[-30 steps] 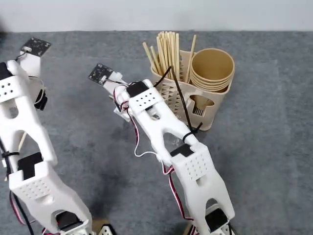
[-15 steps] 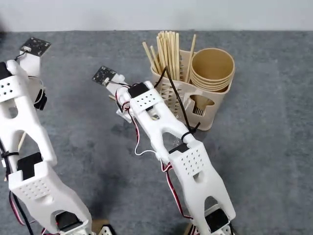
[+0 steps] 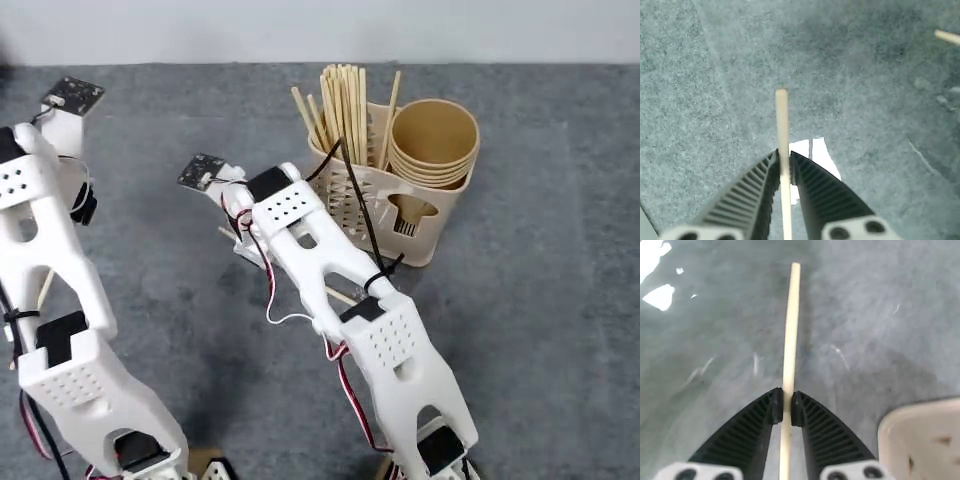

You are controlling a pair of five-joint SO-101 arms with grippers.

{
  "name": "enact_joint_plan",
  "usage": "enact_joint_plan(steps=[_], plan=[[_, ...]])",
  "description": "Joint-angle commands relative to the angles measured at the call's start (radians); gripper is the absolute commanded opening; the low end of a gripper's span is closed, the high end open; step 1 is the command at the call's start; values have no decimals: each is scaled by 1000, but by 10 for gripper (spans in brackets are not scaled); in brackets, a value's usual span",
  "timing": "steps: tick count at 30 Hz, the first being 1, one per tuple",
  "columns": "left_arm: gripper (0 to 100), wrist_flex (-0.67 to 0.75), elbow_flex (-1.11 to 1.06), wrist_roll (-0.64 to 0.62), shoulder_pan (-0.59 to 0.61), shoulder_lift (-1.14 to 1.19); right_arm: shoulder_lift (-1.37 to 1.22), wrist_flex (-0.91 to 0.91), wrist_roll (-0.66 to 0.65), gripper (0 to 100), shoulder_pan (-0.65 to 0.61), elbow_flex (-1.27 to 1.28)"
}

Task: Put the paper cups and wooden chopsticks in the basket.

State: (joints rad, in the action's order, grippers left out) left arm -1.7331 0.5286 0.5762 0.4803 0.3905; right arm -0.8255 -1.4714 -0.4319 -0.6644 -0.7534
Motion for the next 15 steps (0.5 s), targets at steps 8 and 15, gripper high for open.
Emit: enact_joint_plan(steps=[8,15], plan=[[12,-18,153,-12,-55,-74,366,-289,-2,9,-22,-15],[12,-18,186,-124,-87,-178,647,-325,57,8,-5,26]])
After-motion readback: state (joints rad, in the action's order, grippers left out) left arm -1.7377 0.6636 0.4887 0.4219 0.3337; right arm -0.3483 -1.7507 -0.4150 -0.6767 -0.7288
